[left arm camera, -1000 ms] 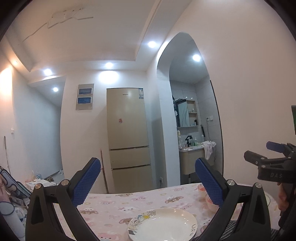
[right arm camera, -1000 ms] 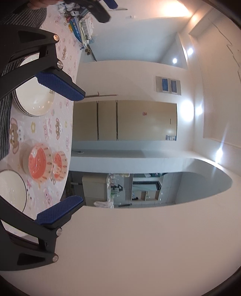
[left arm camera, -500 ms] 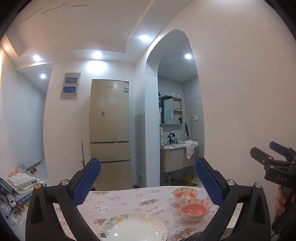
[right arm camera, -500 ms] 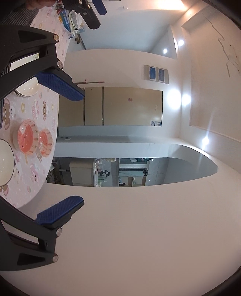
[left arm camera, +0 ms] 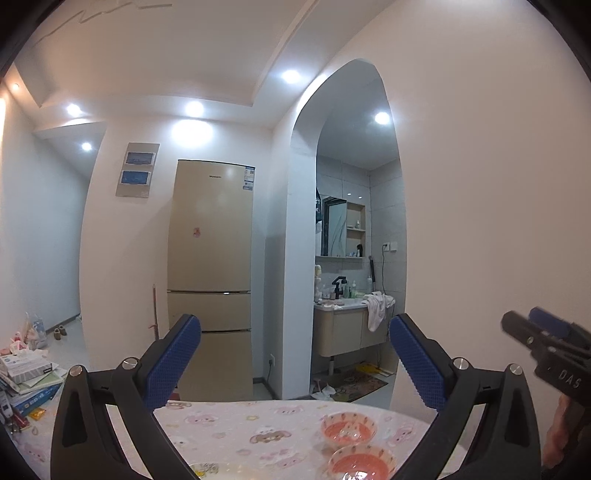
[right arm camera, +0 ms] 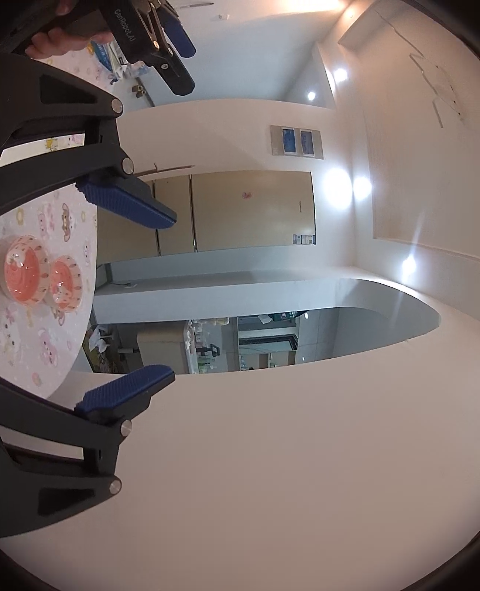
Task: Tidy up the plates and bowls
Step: 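Move both tools to the pink strawberry bowls and grasp their rims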
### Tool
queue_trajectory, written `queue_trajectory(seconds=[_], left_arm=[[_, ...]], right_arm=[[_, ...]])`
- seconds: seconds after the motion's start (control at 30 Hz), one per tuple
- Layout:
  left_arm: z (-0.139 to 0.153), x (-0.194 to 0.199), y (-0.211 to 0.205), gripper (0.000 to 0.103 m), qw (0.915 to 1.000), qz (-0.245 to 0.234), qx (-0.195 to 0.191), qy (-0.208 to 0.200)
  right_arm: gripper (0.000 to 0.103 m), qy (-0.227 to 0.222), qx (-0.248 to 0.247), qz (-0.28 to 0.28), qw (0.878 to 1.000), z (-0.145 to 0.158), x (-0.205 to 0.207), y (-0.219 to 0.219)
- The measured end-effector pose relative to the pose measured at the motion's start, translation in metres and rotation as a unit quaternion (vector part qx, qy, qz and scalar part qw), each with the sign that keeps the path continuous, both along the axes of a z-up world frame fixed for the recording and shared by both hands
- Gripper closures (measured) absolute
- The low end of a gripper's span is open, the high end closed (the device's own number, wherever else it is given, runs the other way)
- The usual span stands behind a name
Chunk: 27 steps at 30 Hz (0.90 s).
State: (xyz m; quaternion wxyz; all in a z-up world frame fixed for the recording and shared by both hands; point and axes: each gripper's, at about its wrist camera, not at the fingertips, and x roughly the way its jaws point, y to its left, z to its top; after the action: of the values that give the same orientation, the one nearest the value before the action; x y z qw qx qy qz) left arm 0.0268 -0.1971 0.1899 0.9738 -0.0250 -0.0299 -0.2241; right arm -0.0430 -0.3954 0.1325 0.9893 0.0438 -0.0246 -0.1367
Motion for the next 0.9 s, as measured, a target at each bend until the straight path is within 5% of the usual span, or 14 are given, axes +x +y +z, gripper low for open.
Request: queue_trajectory(seconds=[0.17, 0.33, 0.63, 0.8, 0.9], left_arm=[[0.009, 0.017, -0.047, 0.0, 0.9979, -0.039, 0.05, 0.012], [0.003, 0.036, -0.05, 0.0, 0.9977, -0.035, -0.039, 0.043], [-0.02, 0.098, -0.11, 0.0, 0.9918, 0.019, 0.044, 0.119], [-0.063, 0.15, -0.135, 0.0, 0.974, 0.001, 0.1, 0.203], [-0.092, 0.185, -0.143, 0.0, 0.9539, -0.039, 0.117, 0.273]], right_arm=[[0.038, 0.051, 0.04, 0.035, 0.997, 0.003, 0.032, -0.03], [0.038, 0.055, 0.052, 0.007, 0.997, 0.003, 0.052, -0.058], [0.039, 0.147, 0.068, 0.04, 0.986, -0.018, 0.111, -0.087], [0.039, 0.2, 0.082, 0.034, 0.976, -0.037, 0.15, -0.107], [0.047, 0.236, 0.09, 0.02, 0.967, -0.056, 0.17, -0.114]])
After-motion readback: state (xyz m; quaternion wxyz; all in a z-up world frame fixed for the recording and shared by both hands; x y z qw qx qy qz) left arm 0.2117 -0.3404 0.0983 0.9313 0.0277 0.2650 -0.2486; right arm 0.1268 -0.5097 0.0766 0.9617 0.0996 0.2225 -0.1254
